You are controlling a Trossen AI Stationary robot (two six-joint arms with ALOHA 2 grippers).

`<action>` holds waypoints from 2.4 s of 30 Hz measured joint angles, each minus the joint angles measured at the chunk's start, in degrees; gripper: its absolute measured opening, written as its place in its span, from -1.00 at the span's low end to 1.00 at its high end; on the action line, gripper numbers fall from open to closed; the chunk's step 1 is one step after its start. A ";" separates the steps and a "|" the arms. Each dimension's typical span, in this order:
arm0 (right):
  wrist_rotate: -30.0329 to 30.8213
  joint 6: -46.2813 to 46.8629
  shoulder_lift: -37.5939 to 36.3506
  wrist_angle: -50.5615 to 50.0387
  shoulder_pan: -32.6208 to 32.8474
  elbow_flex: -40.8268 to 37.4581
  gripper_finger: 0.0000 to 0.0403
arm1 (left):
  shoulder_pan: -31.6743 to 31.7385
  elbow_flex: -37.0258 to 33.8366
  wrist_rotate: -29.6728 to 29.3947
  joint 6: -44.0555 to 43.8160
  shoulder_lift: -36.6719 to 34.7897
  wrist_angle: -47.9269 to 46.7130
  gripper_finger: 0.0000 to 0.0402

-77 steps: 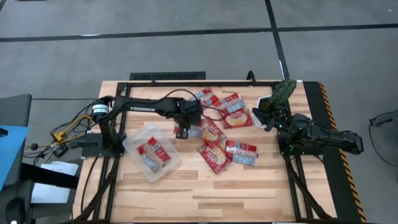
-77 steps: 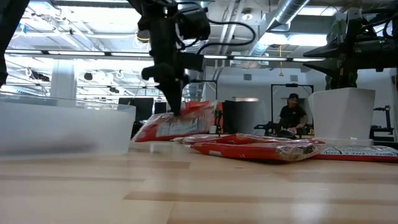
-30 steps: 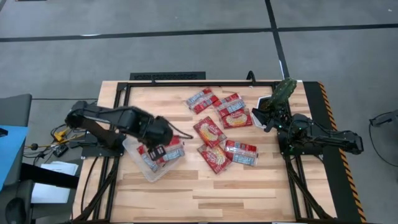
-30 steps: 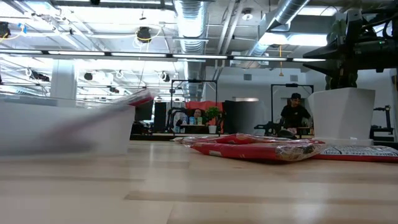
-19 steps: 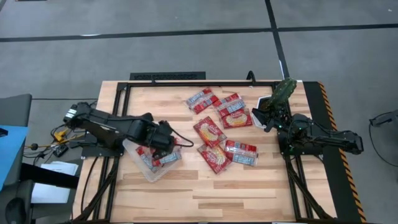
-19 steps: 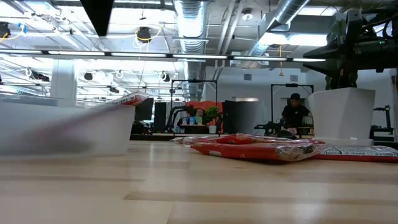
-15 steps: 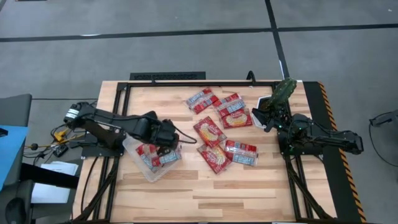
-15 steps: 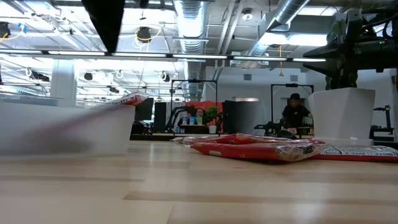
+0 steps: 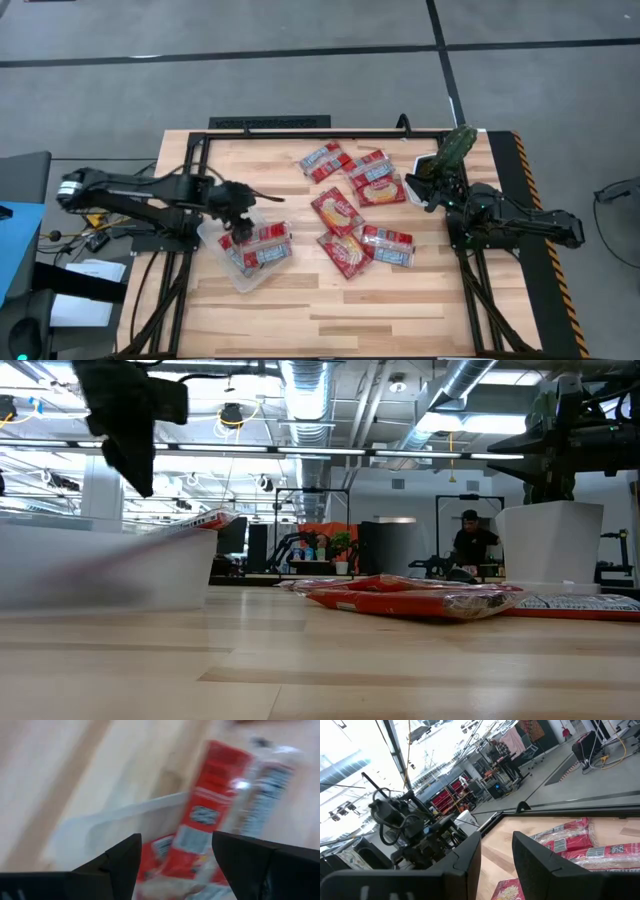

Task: Sort popcorn bags into baskets
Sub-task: Put the red popcorn bag into the transparent bin

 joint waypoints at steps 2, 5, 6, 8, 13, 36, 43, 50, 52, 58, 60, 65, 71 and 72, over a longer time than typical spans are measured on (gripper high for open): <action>0.00 0.00 0.00 0.01 0.00 0.00 -0.32 | 0.61 -4.16 3.38 0.63 -3.44 5.17 0.12; 0.02 0.00 0.00 0.01 0.00 0.00 -0.30 | 1.22 -8.77 5.76 2.20 -5.78 10.36 0.11; 0.02 0.02 0.00 0.01 -0.02 0.00 -0.30 | 1.33 -9.75 5.87 2.91 -5.95 11.60 0.11; 0.04 0.02 0.00 0.03 -0.02 0.00 -0.28 | 1.57 -10.96 5.34 4.33 -5.82 12.41 0.11; 0.07 0.04 0.00 0.12 -0.02 0.00 -0.26 | 2.93 -11.23 5.57 10.79 -3.12 12.56 0.11; 0.13 0.04 0.00 0.33 -0.02 0.00 -0.29 | 8.77 -11.23 24.79 24.21 11.88 17.40 -0.05; 0.15 0.04 0.00 0.34 -0.02 0.00 -0.35 | 8.77 -11.16 25.95 21.51 12.82 17.87 -0.82; 0.15 0.06 0.00 0.39 -0.02 0.00 -0.39 | 8.31 -7.85 30.58 9.09 12.80 13.48 -0.97; 0.16 0.04 0.00 0.39 -0.02 0.00 -0.39 | 7.72 -6.32 31.94 5.17 12.80 10.33 -0.98; 0.17 0.06 0.00 0.40 -0.02 0.00 -0.39 | 4.23 -3.49 32.02 -7.69 12.78 5.35 -0.98; 0.17 0.06 -0.01 0.40 -0.02 0.00 -0.39 | 2.83 -3.49 32.00 -12.38 12.78 5.18 -0.99; 0.17 0.04 0.00 0.47 -0.02 0.00 -0.39 | -0.14 -3.49 31.35 -20.77 12.78 5.05 -0.99; 0.17 0.04 -0.02 0.45 -0.02 0.00 -0.38 | -2.72 -3.51 24.53 -23.07 12.78 5.19 -0.89; 0.17 0.04 -0.01 0.45 -0.02 0.00 -0.38 | -2.97 -3.51 23.69 -23.24 12.78 5.50 -0.83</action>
